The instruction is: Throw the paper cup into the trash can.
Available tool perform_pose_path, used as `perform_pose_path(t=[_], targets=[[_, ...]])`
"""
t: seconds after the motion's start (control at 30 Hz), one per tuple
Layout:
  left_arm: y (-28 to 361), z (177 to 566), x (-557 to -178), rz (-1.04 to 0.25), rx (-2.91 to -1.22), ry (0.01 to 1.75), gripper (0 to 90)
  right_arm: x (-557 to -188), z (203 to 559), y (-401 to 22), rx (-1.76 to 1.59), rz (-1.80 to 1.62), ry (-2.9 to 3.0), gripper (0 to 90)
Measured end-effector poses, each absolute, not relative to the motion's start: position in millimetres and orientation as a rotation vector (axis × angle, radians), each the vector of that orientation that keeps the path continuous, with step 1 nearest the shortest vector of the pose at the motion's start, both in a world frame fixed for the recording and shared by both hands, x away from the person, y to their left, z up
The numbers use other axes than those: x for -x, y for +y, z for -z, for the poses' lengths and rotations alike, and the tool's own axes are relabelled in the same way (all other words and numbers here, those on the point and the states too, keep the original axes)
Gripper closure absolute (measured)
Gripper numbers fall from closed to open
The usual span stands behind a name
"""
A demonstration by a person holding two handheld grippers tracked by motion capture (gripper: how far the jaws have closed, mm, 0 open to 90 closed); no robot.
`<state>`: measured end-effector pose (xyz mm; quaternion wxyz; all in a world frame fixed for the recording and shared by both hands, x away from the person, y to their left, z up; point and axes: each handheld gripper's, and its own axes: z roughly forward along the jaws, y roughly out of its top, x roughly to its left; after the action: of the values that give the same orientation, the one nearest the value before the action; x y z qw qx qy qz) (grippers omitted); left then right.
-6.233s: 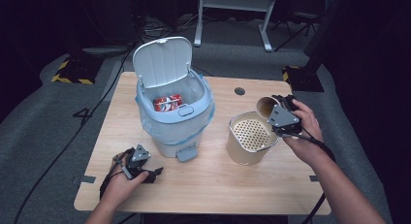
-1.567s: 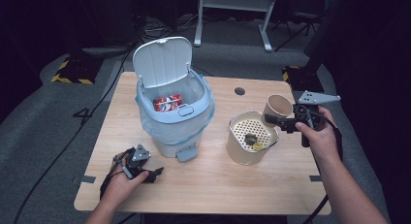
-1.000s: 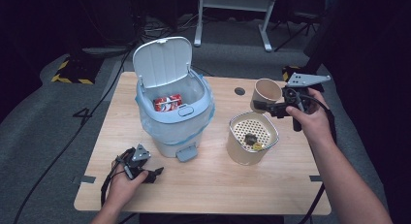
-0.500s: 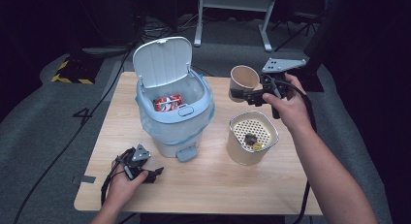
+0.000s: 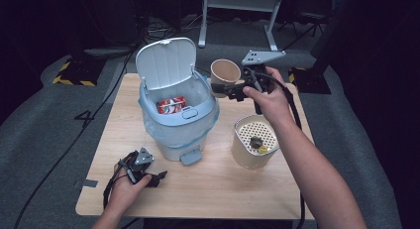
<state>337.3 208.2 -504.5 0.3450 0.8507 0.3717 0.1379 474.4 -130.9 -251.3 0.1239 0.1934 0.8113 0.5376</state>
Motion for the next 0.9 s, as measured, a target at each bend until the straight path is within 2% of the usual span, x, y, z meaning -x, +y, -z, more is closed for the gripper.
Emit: perform_pose_path(t=[0.9], targets=[[208, 505, -337, -0.355, -2.209, 0.965, 15.1, -484, 264, -50, -0.56, -1.58, 2.495, 30.0]])
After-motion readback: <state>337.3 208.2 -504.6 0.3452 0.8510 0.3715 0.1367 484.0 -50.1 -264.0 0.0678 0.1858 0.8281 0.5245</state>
